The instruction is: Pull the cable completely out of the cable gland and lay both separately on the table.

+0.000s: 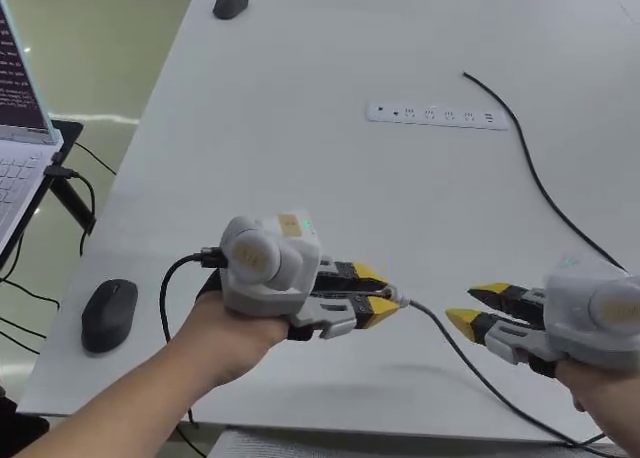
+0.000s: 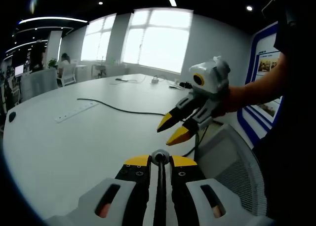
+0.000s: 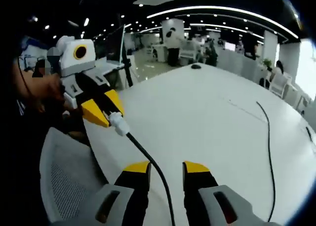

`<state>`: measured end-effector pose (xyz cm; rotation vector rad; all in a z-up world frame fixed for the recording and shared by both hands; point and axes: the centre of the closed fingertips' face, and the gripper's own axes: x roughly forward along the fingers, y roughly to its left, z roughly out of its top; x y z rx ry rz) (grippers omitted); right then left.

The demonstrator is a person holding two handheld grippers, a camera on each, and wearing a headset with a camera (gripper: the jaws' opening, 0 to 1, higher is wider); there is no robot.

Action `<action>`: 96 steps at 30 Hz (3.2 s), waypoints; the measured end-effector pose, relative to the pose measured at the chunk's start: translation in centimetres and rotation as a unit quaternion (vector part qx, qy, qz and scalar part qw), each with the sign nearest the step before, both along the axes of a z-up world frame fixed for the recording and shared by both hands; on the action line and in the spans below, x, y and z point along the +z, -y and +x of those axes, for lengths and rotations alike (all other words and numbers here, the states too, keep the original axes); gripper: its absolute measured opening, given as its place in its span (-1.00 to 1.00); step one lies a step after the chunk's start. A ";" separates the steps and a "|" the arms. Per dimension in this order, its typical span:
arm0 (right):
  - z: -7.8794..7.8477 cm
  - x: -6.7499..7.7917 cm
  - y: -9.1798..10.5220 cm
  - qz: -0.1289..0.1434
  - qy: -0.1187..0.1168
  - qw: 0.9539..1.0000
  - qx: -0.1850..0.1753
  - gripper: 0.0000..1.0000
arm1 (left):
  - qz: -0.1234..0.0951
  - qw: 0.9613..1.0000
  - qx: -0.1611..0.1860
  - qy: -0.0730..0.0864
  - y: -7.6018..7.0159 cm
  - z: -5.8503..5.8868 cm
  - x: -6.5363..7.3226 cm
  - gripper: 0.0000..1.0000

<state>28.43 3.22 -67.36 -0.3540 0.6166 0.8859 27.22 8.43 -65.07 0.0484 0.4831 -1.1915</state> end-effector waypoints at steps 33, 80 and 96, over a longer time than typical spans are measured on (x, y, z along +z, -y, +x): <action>-0.7 -1.5 -4.5 -0.058 0.037 0.994 0.086 -1.00 | -0.012 1.000 0.009 -0.006 -0.3 -0.4 0.6 -0.70; -0.7 -8.3 1.9 -0.008 -0.119 0.990 -0.076 -1.00 | -0.037 0.998 0.047 -0.013 -2.3 0.9 1.5 -0.70; -0.7 -8.2 1.9 -0.035 -0.094 0.994 -0.044 -1.00 | -0.036 0.998 0.059 -0.010 -2.8 1.1 1.6 -0.70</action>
